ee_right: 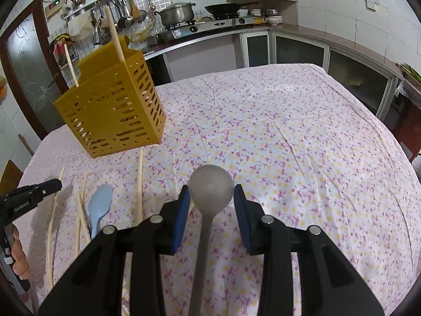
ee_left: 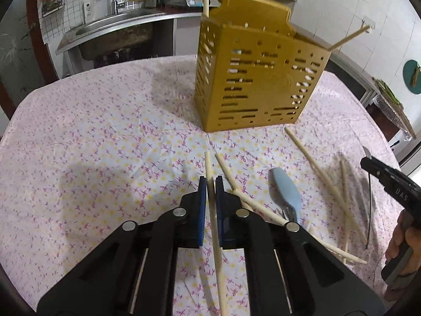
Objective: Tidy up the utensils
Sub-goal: 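Carry the chopstick and grey ladle up and lower them into the yellow holder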
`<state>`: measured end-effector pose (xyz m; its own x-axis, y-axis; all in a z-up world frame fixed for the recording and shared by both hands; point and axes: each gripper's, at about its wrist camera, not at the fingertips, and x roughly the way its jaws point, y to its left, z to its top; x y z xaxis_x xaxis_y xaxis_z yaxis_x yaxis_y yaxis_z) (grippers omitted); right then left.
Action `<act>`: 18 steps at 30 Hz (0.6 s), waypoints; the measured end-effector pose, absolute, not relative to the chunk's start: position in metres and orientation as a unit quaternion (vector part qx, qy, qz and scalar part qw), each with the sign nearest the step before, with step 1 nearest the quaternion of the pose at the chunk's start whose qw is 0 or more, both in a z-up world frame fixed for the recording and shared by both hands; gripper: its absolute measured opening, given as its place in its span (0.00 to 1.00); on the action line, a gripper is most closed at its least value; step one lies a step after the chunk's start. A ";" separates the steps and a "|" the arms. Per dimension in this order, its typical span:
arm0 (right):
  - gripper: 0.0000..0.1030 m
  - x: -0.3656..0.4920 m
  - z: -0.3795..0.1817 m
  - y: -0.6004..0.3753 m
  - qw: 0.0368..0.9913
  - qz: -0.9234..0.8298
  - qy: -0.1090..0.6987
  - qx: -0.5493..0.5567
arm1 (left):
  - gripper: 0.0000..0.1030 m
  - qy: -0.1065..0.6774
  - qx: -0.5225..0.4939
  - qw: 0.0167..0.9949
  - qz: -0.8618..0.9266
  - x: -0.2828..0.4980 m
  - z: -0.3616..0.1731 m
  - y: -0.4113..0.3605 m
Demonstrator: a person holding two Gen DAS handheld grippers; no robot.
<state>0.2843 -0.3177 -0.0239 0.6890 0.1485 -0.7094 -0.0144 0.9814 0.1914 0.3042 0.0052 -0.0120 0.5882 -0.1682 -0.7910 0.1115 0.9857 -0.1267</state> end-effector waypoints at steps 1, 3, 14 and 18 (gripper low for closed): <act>0.33 0.283 -0.022 -0.318 0.916 0.047 0.390 0.087 | 0.05 0.443 -0.031 0.892 -0.080 0.301 -0.008 0.006; 0.33 0.278 -0.019 -0.320 0.917 0.049 0.386 0.089 | 0.05 0.437 -0.030 0.895 -0.081 0.296 -0.001 0.003; 0.33 0.253 0.018 -0.315 0.933 0.058 0.344 0.085 | 0.05 0.385 -0.035 0.916 -0.110 0.267 0.045 0.000; 0.33 0.247 0.032 -0.310 0.940 0.064 0.326 0.080 | 0.04 0.368 -0.038 0.922 -0.118 0.258 0.058 0.003</act>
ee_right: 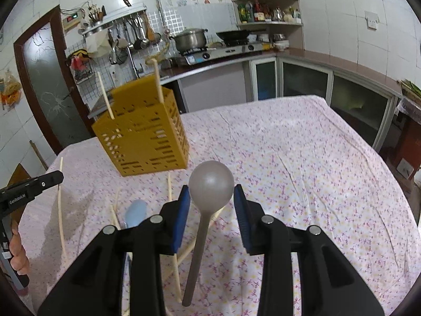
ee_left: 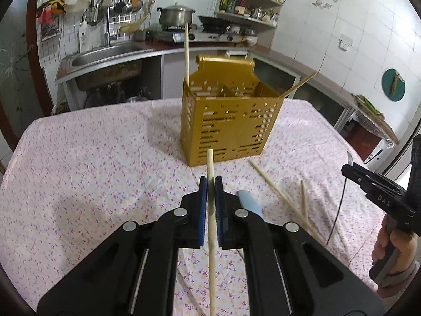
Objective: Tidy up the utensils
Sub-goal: 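Carry the chopstick and grey ladle up and lower them into the yellow holder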
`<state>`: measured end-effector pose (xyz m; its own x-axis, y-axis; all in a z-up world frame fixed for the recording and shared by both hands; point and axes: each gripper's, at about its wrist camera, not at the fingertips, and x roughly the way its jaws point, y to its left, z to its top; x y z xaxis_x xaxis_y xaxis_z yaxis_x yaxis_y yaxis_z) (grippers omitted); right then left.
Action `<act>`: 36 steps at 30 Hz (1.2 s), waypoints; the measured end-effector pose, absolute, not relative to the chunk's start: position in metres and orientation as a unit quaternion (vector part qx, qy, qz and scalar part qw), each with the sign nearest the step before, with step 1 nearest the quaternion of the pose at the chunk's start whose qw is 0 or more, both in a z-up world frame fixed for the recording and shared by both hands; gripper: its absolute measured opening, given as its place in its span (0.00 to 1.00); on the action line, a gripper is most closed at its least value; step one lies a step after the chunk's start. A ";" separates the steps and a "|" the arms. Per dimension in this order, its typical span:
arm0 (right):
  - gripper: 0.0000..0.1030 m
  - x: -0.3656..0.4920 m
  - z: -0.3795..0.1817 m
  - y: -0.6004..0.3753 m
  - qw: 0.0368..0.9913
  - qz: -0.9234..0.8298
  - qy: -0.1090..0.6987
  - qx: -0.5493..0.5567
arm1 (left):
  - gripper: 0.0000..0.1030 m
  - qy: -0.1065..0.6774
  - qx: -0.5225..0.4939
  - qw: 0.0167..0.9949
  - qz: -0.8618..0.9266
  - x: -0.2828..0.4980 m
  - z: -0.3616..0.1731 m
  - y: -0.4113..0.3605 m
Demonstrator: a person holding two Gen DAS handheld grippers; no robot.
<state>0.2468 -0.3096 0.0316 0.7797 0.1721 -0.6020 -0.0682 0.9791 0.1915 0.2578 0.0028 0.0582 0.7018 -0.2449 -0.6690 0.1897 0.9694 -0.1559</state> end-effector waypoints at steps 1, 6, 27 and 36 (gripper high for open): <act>0.33 0.246 0.034 -0.309 0.941 0.064 0.322 0.078 | 0.04 0.364 -0.039 0.923 -0.119 0.256 0.061 0.003; 0.33 0.242 0.041 -0.302 0.946 0.068 0.311 0.068 | 0.04 0.349 -0.038 0.928 -0.122 0.250 0.071 0.004; 0.33 0.239 0.065 -0.295 0.957 0.067 0.276 0.056 | 0.04 0.316 -0.041 0.939 -0.130 0.246 0.095 0.005; 0.33 0.258 0.103 -0.284 0.967 0.074 0.241 0.045 | 0.04 0.291 -0.034 0.947 -0.133 0.257 0.126 0.000</act>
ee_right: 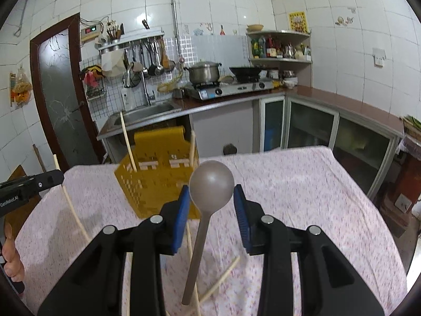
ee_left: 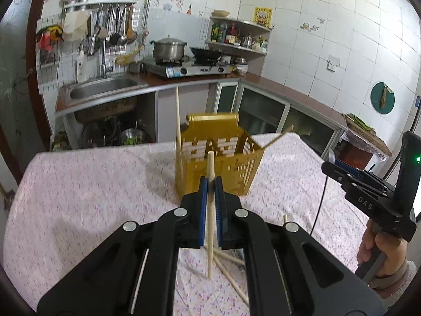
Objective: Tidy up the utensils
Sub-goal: 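Carry the chopstick and grey ladle up and lower them into the yellow holder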
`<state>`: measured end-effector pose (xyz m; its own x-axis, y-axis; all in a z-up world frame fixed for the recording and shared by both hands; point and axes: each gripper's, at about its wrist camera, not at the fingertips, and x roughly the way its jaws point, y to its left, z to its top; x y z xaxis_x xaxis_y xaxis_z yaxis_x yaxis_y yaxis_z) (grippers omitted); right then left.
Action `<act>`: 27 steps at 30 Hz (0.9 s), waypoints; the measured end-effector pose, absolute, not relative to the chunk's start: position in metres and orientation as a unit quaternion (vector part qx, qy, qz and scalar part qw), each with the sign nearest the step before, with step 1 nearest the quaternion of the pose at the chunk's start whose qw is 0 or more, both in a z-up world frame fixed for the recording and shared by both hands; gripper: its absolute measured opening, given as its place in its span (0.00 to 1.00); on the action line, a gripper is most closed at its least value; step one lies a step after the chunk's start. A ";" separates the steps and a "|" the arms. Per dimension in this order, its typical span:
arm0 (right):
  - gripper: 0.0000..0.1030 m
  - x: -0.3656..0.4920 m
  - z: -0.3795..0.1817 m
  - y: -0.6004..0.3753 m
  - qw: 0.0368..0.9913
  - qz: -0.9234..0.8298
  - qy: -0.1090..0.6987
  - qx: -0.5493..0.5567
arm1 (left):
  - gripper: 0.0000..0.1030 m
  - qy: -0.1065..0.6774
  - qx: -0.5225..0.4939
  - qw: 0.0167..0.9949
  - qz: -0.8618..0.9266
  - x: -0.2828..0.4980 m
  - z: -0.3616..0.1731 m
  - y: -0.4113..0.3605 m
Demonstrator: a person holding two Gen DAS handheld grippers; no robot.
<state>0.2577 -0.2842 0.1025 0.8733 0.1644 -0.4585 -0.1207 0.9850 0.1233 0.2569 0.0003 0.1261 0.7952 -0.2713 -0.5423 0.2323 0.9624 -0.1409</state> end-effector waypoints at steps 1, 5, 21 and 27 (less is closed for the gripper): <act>0.33 0.260 0.107 -0.283 0.968 0.074 0.236 0.044 | 0.04 0.284 -0.030 0.949 -0.133 0.259 0.133 -0.001; 0.33 0.276 0.132 -0.275 0.973 0.075 0.215 0.038 | 0.04 0.261 -0.025 0.956 -0.132 0.268 0.160 -0.002; 0.33 0.352 0.210 -0.236 0.992 0.050 0.116 0.012 | 0.04 0.187 -0.002 0.976 -0.109 0.330 0.254 -0.011; 0.33 0.378 0.190 -0.224 0.993 0.037 0.114 0.006 | 0.04 0.199 -0.018 0.974 -0.106 0.362 0.228 -0.003</act>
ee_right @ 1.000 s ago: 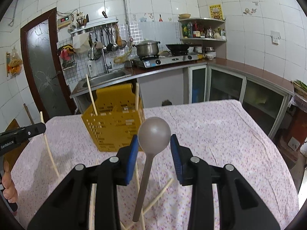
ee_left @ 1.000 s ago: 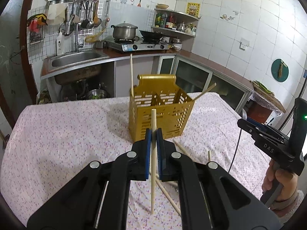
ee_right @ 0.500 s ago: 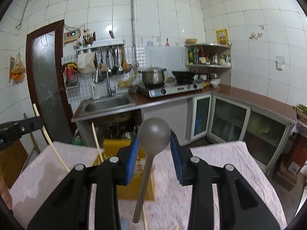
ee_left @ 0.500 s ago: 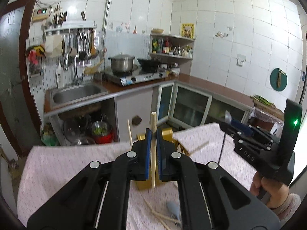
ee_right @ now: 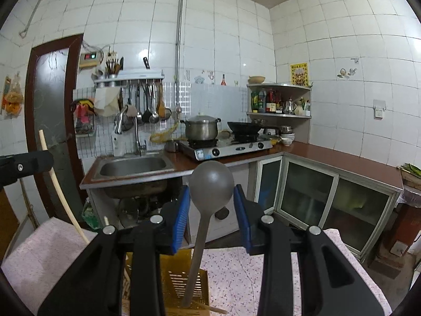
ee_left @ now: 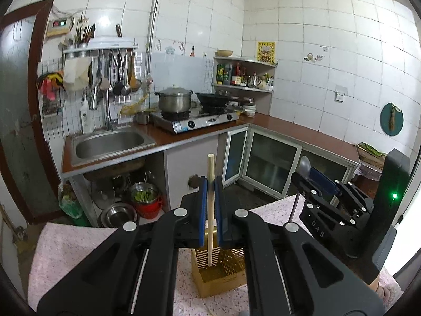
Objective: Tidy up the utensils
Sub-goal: 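Carry the chopstick and grey ladle up and lower them into the yellow holder, then open both tools to release the chopstick and ladle in the holder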
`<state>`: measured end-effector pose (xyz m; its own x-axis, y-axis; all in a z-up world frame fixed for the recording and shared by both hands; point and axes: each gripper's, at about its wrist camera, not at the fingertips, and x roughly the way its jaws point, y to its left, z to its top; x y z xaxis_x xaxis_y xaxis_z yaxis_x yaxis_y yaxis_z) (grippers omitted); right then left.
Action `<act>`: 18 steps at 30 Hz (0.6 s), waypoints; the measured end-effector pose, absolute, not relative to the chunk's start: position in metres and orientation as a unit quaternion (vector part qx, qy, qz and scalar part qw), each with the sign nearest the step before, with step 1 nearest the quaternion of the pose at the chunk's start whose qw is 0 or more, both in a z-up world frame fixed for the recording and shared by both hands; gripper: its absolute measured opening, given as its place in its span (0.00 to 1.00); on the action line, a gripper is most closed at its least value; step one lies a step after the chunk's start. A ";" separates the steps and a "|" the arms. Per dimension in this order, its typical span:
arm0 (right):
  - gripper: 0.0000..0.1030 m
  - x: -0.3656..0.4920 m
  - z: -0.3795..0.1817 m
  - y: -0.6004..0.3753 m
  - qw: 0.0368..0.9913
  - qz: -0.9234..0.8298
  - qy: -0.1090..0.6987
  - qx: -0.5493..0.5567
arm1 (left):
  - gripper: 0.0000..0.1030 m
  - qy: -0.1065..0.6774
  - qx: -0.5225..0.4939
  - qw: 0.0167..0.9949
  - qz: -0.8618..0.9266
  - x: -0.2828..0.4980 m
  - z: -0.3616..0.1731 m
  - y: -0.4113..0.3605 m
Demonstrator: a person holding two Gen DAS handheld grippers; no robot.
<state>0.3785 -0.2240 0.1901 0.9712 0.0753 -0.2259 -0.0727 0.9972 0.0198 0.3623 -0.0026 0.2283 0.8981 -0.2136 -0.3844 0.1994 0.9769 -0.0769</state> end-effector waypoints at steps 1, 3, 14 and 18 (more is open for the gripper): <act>0.33 0.382 0.183 -0.223 0.993 0.034 0.114 0.002 | 0.04 0.202 -0.018 0.974 -0.105 0.367 0.221 -0.002; 0.33 0.386 0.173 -0.220 0.993 0.029 0.111 -0.003 | 0.04 0.204 -0.022 0.973 -0.105 0.375 0.205 -0.001; 0.33 0.379 0.127 -0.207 0.992 0.031 0.112 -0.044 | 0.04 0.235 -0.026 0.966 -0.107 0.386 0.132 -0.003; 0.33 0.375 0.115 -0.204 0.991 0.034 0.119 -0.056 | 0.04 0.246 -0.025 0.963 -0.102 0.386 0.114 0.000</act>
